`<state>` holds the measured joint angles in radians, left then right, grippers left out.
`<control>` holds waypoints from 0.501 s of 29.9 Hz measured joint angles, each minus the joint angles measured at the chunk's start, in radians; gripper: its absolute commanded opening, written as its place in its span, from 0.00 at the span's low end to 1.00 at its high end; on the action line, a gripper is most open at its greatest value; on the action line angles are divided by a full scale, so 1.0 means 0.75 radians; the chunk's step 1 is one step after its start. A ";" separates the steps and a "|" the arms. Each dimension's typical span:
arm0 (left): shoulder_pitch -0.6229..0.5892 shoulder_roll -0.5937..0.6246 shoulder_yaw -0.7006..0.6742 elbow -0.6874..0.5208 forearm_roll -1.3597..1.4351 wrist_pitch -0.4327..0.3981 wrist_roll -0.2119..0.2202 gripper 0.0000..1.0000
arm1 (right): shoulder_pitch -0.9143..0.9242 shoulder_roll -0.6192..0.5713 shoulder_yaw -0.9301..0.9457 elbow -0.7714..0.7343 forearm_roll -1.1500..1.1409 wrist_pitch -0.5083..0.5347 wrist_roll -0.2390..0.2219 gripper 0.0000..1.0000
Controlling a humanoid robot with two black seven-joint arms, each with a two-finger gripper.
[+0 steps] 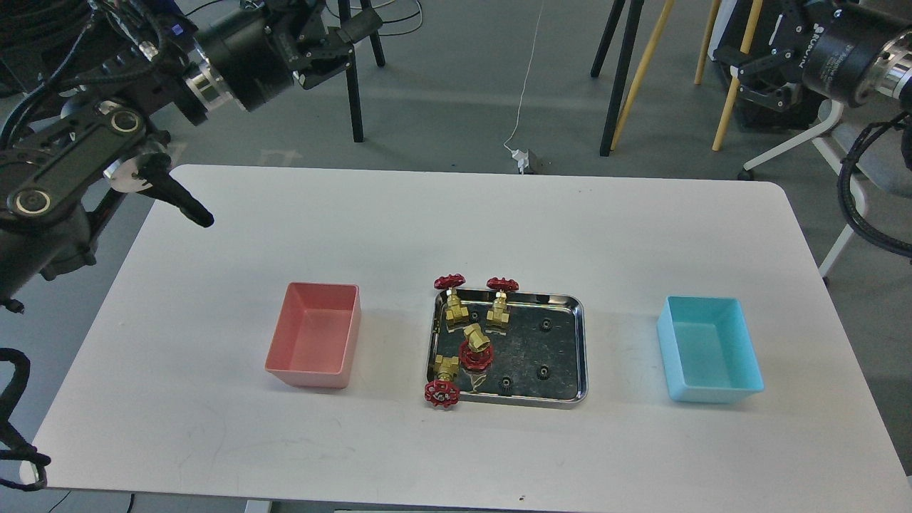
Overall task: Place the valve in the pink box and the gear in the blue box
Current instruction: 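Move the left arm out toward the metal tray, then lower the left gripper onto a brass valve on the tray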
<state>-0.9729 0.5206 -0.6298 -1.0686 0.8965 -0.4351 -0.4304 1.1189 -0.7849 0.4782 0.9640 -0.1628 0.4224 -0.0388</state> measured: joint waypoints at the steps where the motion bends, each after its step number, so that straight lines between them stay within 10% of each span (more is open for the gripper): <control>1: 0.025 -0.008 0.001 -0.039 0.081 0.053 -0.002 0.99 | 0.004 -0.001 0.000 -0.003 -0.020 0.000 0.000 0.99; 15: 0.351 -0.279 0.300 -0.077 1.047 0.951 -0.078 0.99 | 0.067 -0.001 -0.006 -0.062 -0.064 0.002 0.000 0.99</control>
<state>-0.7093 0.3112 -0.4046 -1.1267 1.6819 0.2784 -0.4888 1.1688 -0.7856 0.4735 0.9173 -0.2106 0.4236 -0.0388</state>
